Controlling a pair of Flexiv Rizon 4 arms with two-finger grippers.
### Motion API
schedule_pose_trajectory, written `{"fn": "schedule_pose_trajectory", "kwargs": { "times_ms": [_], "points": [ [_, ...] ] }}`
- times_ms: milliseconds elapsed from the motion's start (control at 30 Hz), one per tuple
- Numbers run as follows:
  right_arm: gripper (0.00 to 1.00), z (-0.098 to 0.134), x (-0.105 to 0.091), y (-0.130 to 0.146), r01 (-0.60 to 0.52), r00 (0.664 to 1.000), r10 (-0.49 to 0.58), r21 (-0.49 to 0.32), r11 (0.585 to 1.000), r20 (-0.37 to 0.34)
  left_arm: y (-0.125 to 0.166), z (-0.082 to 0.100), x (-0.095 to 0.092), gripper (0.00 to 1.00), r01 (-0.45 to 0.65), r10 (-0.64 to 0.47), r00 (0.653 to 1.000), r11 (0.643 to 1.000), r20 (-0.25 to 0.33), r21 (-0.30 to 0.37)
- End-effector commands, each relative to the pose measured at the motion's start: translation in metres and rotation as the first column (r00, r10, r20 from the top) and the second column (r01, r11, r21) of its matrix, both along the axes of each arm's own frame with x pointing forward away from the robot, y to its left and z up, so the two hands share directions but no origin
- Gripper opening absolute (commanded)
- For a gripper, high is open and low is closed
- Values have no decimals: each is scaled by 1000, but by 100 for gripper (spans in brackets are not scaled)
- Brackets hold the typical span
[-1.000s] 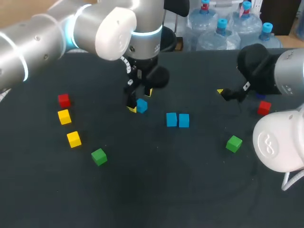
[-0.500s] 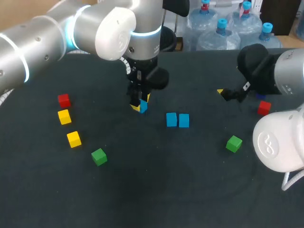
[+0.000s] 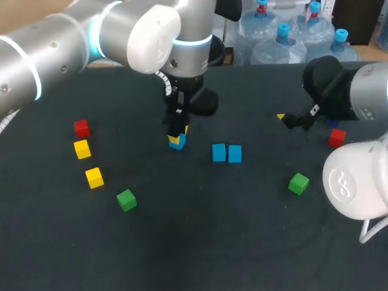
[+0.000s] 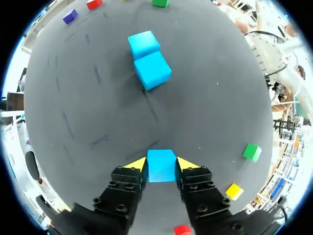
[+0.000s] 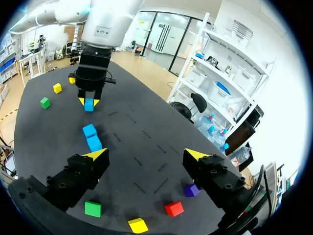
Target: Place the blue cubes, place green cubes on the blue cubes, place the yellow cubes on the green cubes, then place the red cubes on the yellow cubes, and place purple cube on the red cubes.
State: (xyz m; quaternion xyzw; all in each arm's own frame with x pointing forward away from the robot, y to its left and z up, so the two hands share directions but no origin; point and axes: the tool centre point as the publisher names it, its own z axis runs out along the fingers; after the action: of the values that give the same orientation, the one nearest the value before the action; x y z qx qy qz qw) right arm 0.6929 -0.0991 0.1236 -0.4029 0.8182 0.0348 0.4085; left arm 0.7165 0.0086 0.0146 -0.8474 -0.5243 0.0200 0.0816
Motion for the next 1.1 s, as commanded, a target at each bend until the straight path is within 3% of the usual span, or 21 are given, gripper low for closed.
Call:
{"fn": "schedule_pose_trajectory", "kwargs": {
  "times_ms": [33,100,400,867,1100],
  "points": [
    [100,1,0,-1,-1,1000,1,0,1000,-2,-15,12,0,0,-20,21,1000,999,-13,30],
    [100,1,0,-1,-1,1000,1,0,1000,-2,-19,17,-1,0,-43,43,999,999,3,34],
    [100,1,0,-1,-1,1000,1,0,1000,-2,-23,13,-13,0,-148,149,988,988,-30,30],
    [100,1,0,-1,-1,1000,1,0,1000,-2,-27,11,-33,0,-332,331,943,943,-38,-5],
    [100,1,0,-1,-1,1000,1,0,1000,-2,-37,8,-41,0,-363,363,932,932,-8,-5]
  ]
}}
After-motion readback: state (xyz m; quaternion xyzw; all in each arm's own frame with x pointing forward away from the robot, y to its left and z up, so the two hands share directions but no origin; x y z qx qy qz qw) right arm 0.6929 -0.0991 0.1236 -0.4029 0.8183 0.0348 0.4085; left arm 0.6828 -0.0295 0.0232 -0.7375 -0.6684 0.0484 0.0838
